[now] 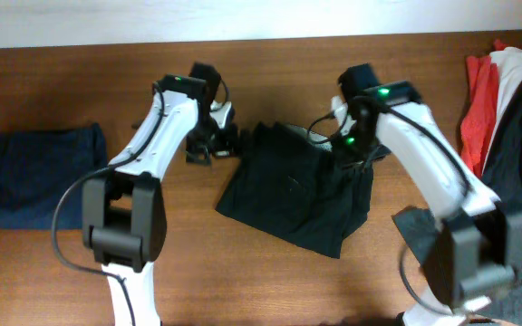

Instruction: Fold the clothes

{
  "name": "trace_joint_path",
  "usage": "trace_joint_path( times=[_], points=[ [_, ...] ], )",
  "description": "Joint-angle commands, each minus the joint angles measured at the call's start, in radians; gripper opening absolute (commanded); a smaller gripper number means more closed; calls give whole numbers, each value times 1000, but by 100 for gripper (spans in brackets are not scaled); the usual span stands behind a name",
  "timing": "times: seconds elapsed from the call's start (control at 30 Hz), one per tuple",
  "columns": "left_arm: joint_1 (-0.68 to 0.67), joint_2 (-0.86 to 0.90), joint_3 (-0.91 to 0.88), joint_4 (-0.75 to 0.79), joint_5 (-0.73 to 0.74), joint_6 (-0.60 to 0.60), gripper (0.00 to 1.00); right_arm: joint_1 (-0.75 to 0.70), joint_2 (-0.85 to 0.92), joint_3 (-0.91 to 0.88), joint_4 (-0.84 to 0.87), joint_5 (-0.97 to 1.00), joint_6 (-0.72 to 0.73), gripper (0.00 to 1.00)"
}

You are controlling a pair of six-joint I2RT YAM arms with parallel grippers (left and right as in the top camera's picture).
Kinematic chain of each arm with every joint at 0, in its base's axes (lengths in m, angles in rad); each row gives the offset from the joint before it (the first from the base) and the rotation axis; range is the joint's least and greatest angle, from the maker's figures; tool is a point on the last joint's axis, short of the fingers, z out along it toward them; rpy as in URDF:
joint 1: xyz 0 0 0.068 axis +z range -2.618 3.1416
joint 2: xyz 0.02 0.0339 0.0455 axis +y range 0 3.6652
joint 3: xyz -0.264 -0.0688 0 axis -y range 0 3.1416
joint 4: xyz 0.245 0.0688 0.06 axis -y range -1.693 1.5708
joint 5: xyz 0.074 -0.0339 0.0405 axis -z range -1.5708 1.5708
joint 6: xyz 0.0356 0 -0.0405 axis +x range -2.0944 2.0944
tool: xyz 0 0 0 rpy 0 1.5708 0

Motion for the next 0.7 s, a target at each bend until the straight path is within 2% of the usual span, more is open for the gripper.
trace_joint_path(
  times=[0.0,0.2,0.4,0.43,0.5,0.53,0.6,0.63,0.67],
  points=[
    [-2,-8,-9,65,76,121,99,-26,-87,16,-34,24,13,45],
    [-5,105,-34,169,154,128,99,-45,-98,16,-79,23,13,45],
    [-51,231,-34,162,295,151,98,-45,-98,16,-80,24,13,45],
    [-82,234,-35,157,295,151,93,-45,-98,16,-77,24,12,45],
    [-105,234,-35,164,295,151,74,-45,-98,16,-77,24,13,45],
    [-109,234,-35,164,291,151,58,-45,-98,16,-77,24,13,45],
    [-104,233,-33,164,241,150,18,-45,-98,16,-78,24,12,45],
    [-95,233,-31,160,190,137,10,-45,-98,16,-78,24,12,45],
    [-81,231,-23,148,121,106,8,-45,-98,16,-78,24,12,45]
  ],
)
